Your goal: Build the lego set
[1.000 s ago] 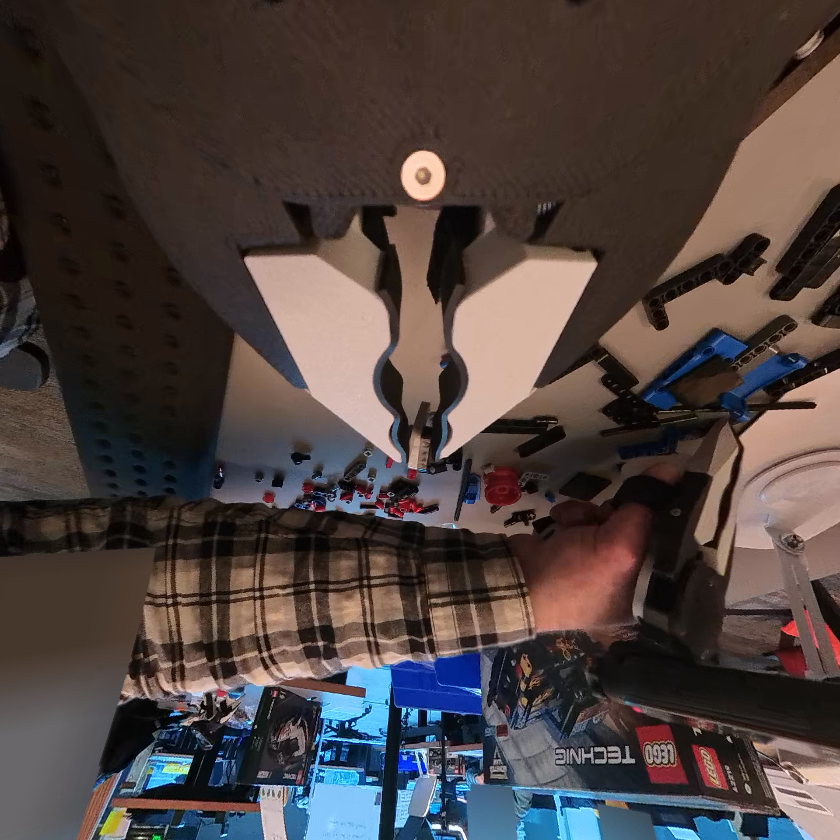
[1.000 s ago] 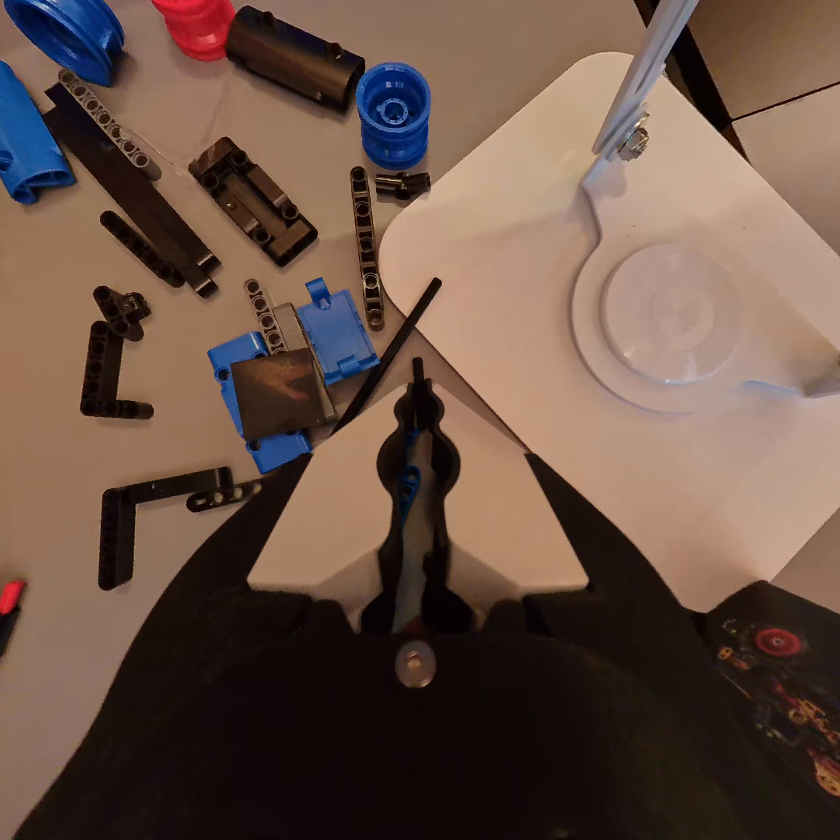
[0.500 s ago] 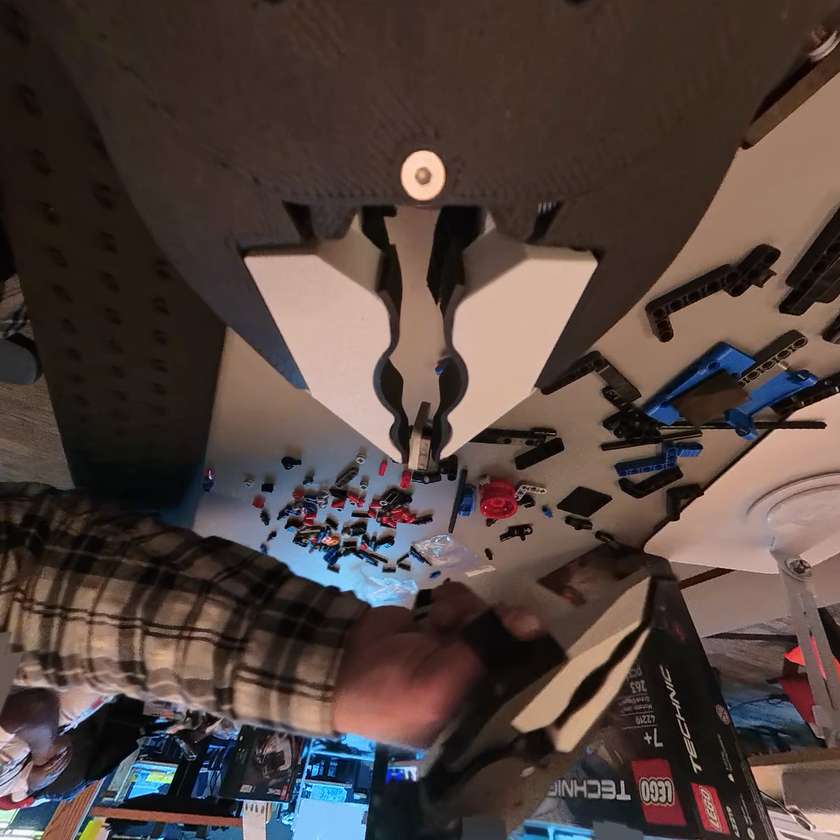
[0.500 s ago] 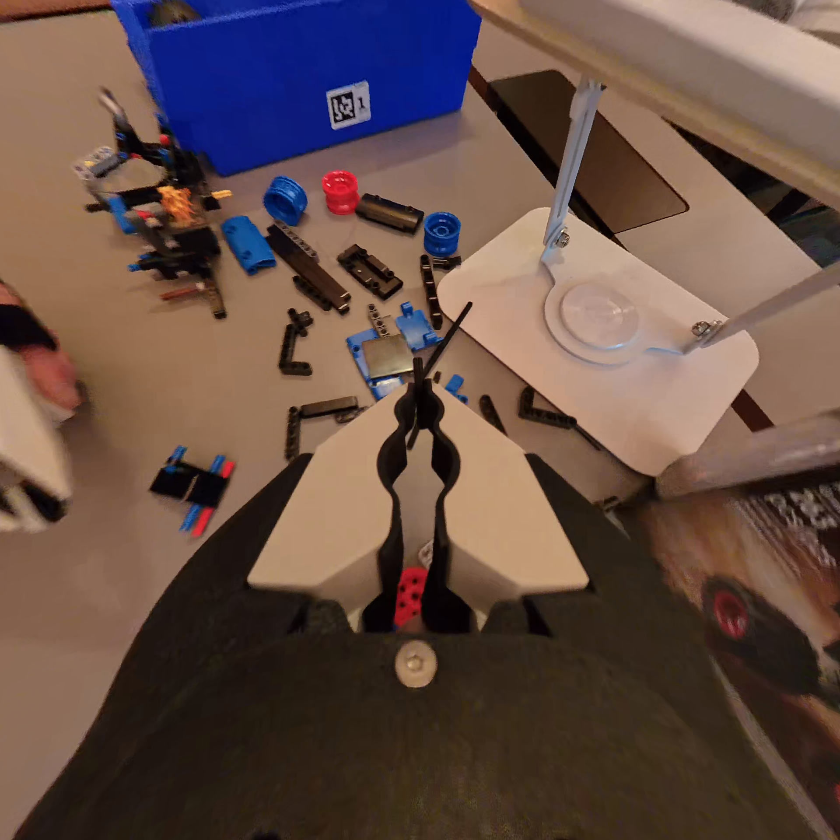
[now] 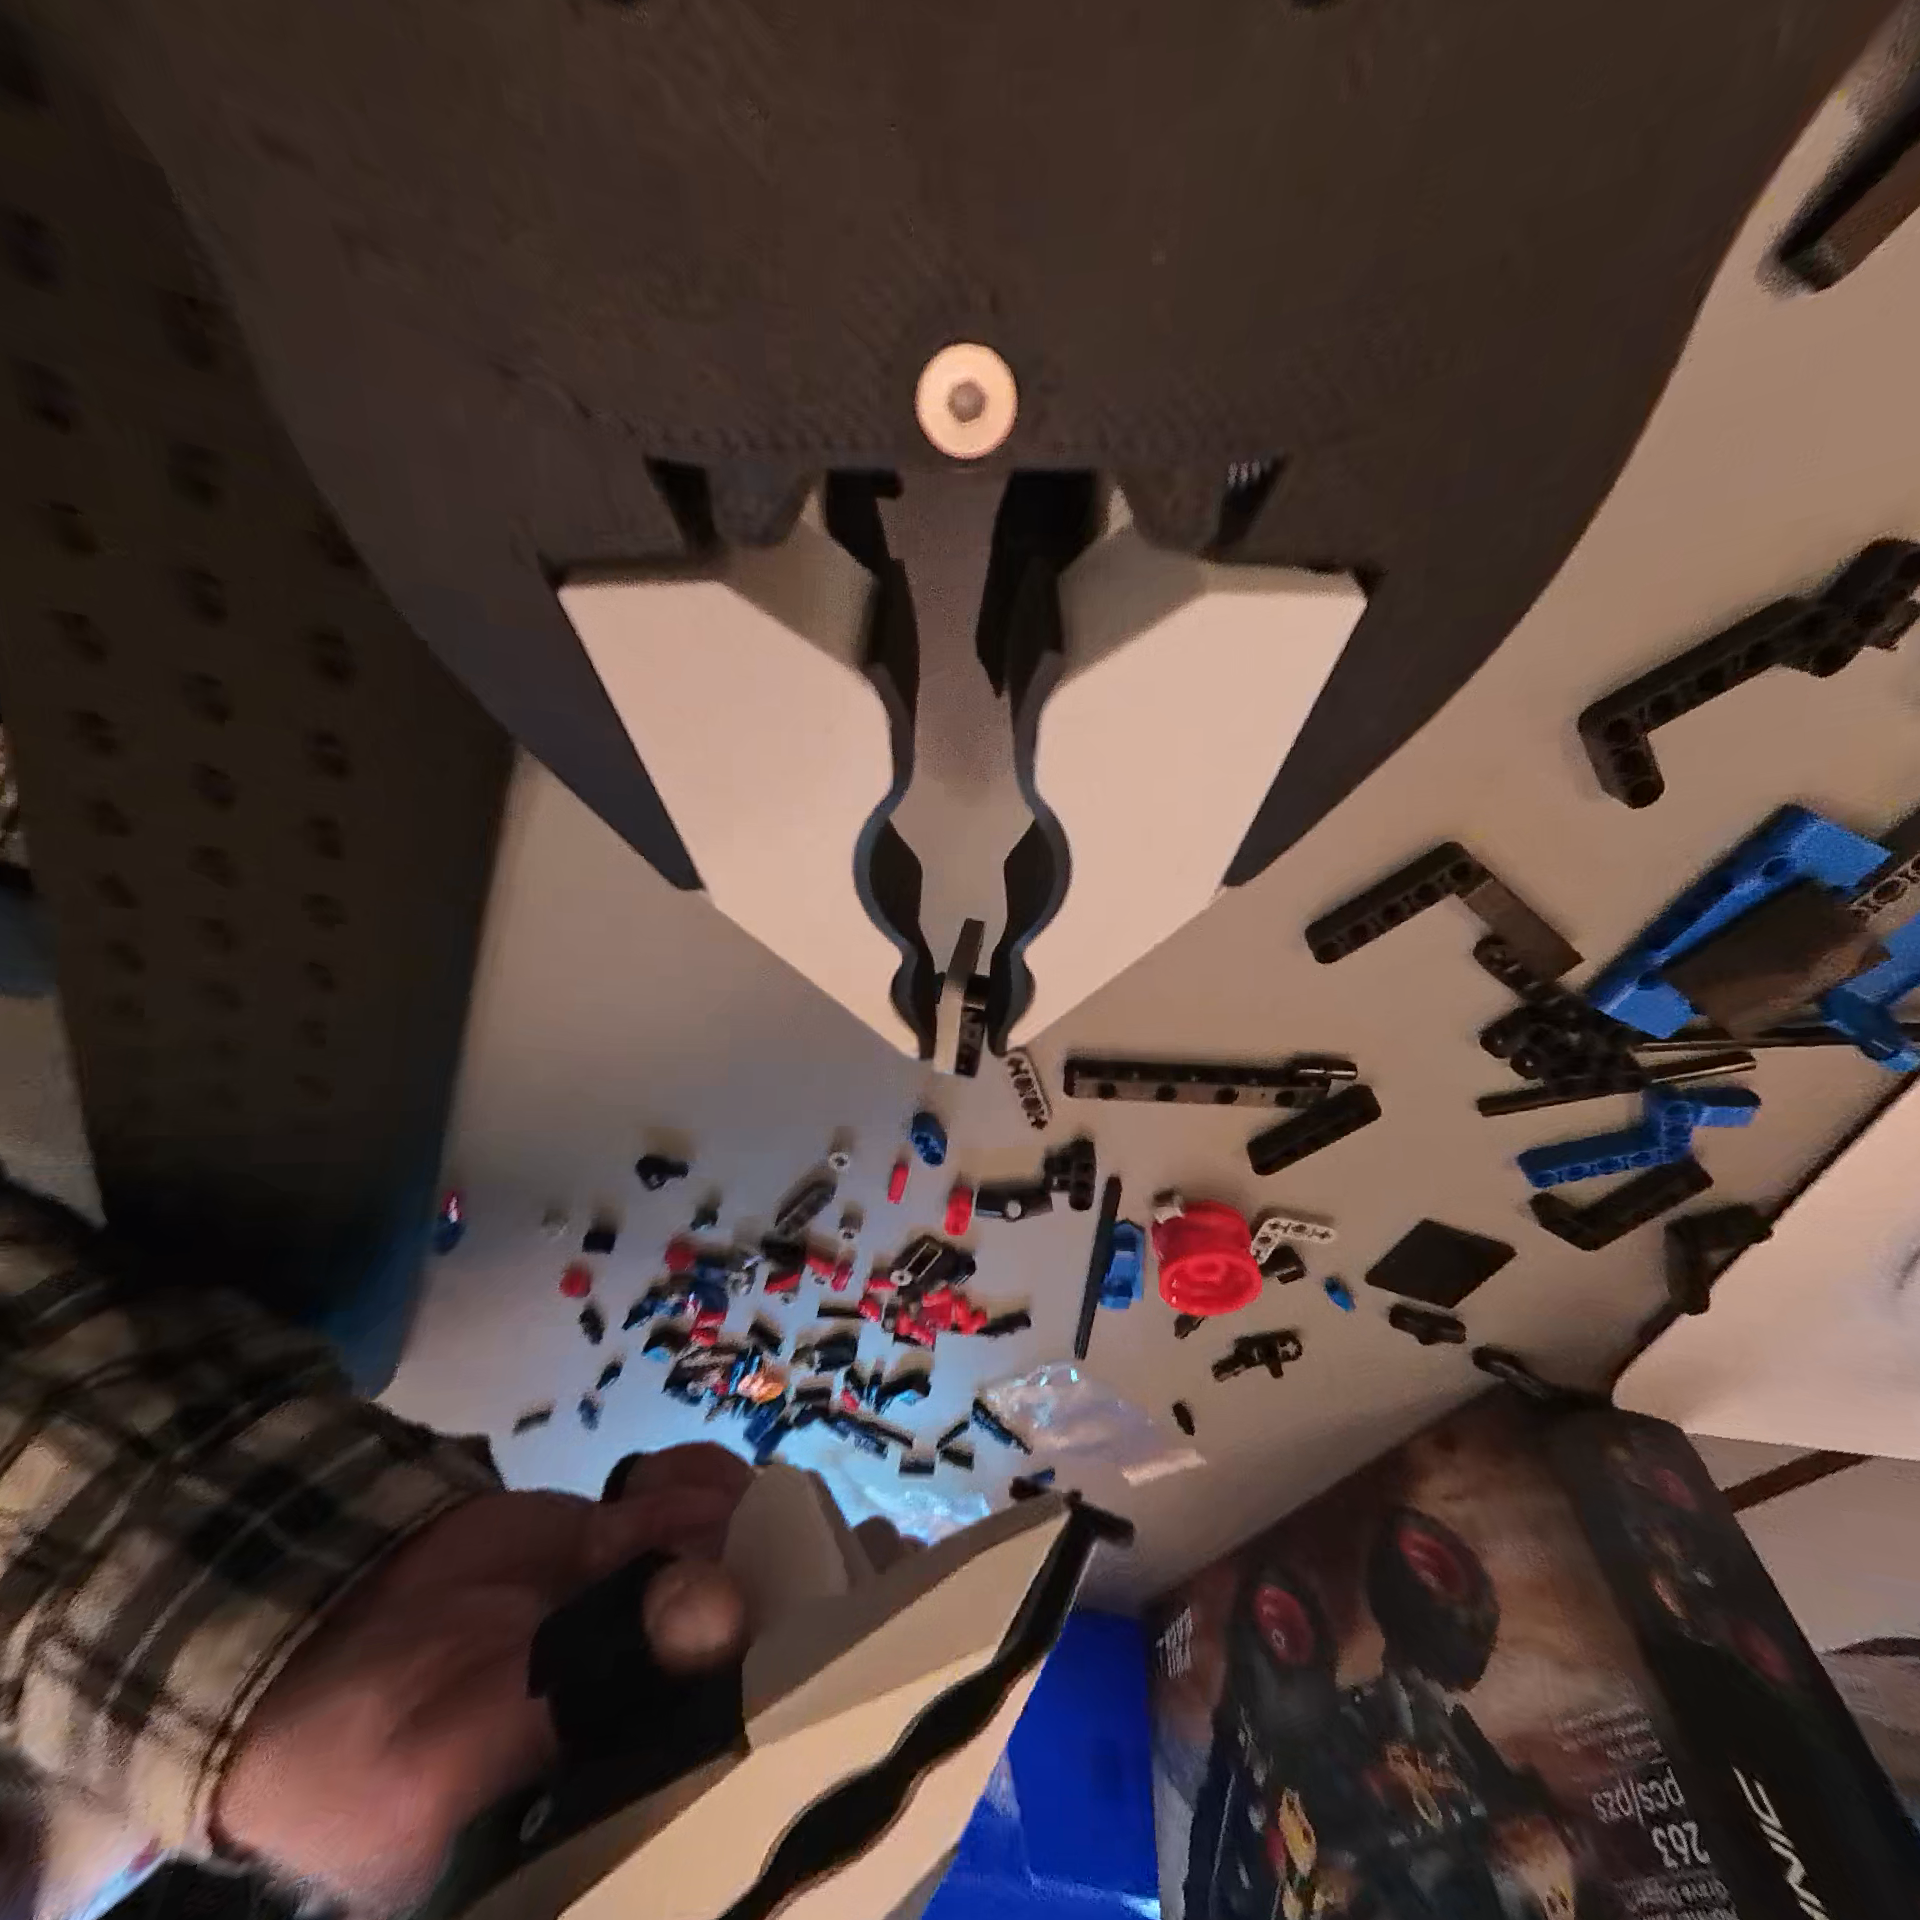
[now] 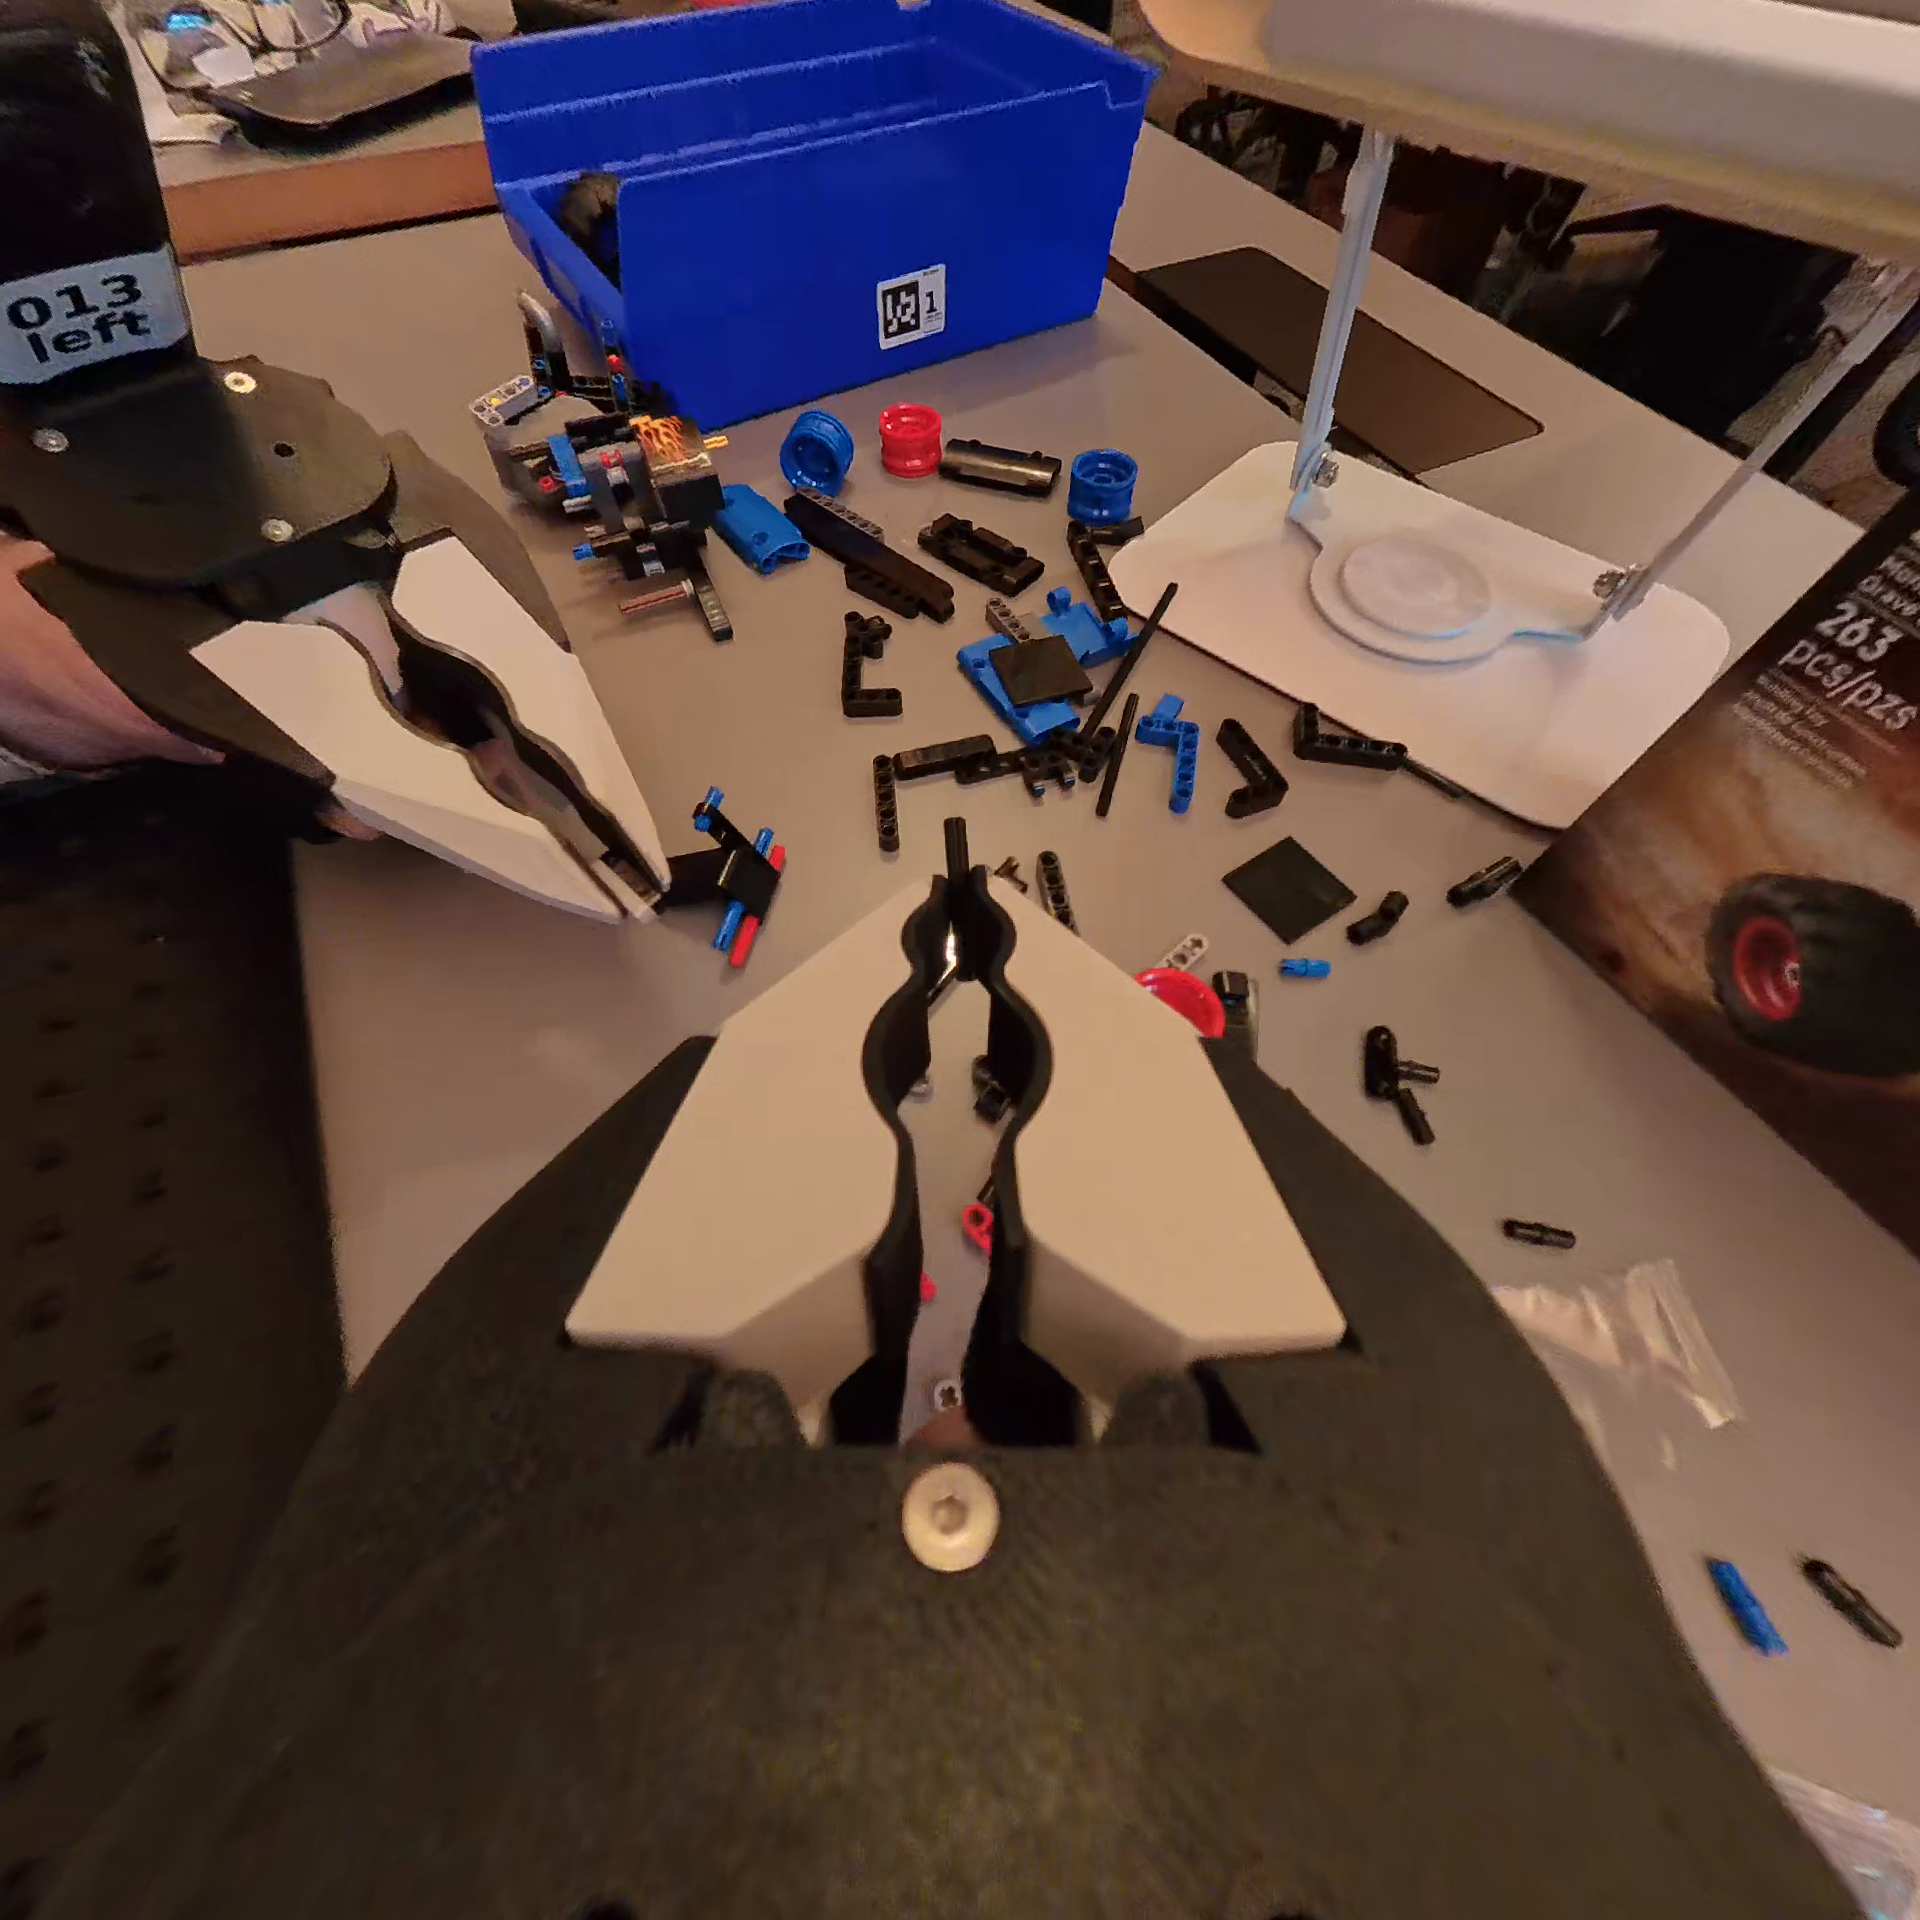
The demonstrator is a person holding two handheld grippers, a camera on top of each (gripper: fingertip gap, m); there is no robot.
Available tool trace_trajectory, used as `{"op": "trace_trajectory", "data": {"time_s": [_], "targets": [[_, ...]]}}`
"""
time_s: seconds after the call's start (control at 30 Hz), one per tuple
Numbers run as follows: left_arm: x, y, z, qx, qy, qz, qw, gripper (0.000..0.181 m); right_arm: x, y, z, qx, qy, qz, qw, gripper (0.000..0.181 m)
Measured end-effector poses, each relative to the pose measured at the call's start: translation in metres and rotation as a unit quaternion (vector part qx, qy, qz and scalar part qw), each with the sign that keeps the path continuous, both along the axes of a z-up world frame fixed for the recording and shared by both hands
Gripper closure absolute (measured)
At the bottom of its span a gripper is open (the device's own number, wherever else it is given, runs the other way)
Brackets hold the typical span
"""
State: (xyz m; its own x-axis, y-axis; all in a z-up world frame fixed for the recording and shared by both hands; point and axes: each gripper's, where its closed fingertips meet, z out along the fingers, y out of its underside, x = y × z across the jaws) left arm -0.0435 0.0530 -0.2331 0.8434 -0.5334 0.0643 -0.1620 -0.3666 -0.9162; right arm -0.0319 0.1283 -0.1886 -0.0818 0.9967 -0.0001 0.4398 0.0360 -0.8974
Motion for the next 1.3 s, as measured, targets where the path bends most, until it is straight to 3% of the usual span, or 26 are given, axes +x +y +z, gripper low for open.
{"op": "trace_trajectory", "data": {"time_s": [0.27,0.63,1.3], "targets": [[-0.003,-0.006,-0.018,-0.037,0.032,-0.006,0.999,0.174,0.006,-0.015,-0.02,0.013,-0.017,0.019,1.0,0.181],[0.002,-0.008,-0.043,-0.066,0.135,-0.028,0.988,0.174,0.009,-0.019,-0.029,0.032,-0.026,0.028,0.999,0.181],[0.005,0.016,-0.005,0.008,0.077,0.019,0.997,0.175,0.009,-0.017,-0.02,0.02,0.005,0.02,1.0,0.181]]}}
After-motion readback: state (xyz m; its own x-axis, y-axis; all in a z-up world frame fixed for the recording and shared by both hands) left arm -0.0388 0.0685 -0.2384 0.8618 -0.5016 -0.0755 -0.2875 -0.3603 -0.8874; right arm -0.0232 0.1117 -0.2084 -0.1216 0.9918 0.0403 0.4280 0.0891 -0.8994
